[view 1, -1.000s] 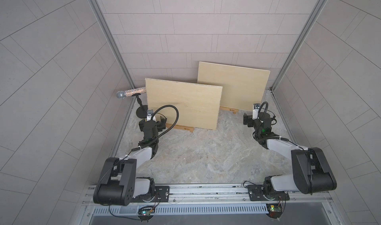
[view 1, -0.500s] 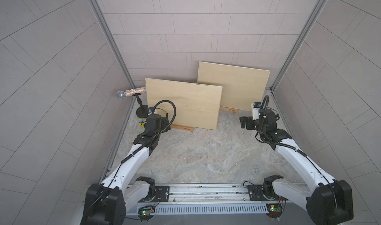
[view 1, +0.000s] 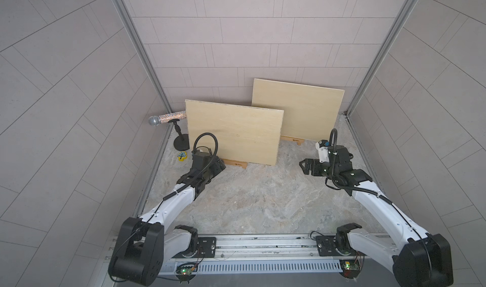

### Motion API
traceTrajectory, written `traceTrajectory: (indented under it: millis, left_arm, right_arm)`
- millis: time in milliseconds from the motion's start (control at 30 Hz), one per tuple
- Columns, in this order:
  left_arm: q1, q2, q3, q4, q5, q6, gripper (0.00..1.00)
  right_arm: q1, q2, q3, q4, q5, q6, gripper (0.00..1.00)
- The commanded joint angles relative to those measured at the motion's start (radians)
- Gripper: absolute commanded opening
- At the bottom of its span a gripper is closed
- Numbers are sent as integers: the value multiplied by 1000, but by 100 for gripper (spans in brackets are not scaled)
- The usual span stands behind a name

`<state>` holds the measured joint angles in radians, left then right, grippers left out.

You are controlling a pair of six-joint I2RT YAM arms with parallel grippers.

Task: Disassemble the easel
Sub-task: Move the easel to the center of the board.

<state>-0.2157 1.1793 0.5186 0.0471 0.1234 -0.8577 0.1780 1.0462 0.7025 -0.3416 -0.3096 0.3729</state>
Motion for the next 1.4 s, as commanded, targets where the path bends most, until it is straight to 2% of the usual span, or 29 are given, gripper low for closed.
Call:
traceTrajectory:
  millis: [0,333,900,1133,1367]
  left_arm:
    - [11,43,-30,212,71,-68,82]
    - [18,177,-117,533,135,-142,66]
    - [27,429,-217,1036,158,-230,50]
    - [29,492,-217,1125,160,-244,46]
    - [31,525,-202,1144,149,-247,40]
  right_arm:
    - [-11,19,-14,55,-45,26,100]
    - [-24,44,-21,114,-69,34,100]
    - [-33,74,-13,141,-97,37,98]
    - [-36,82,-2,139,-103,35,97]
    - [-36,96,8,139,-108,35,97]
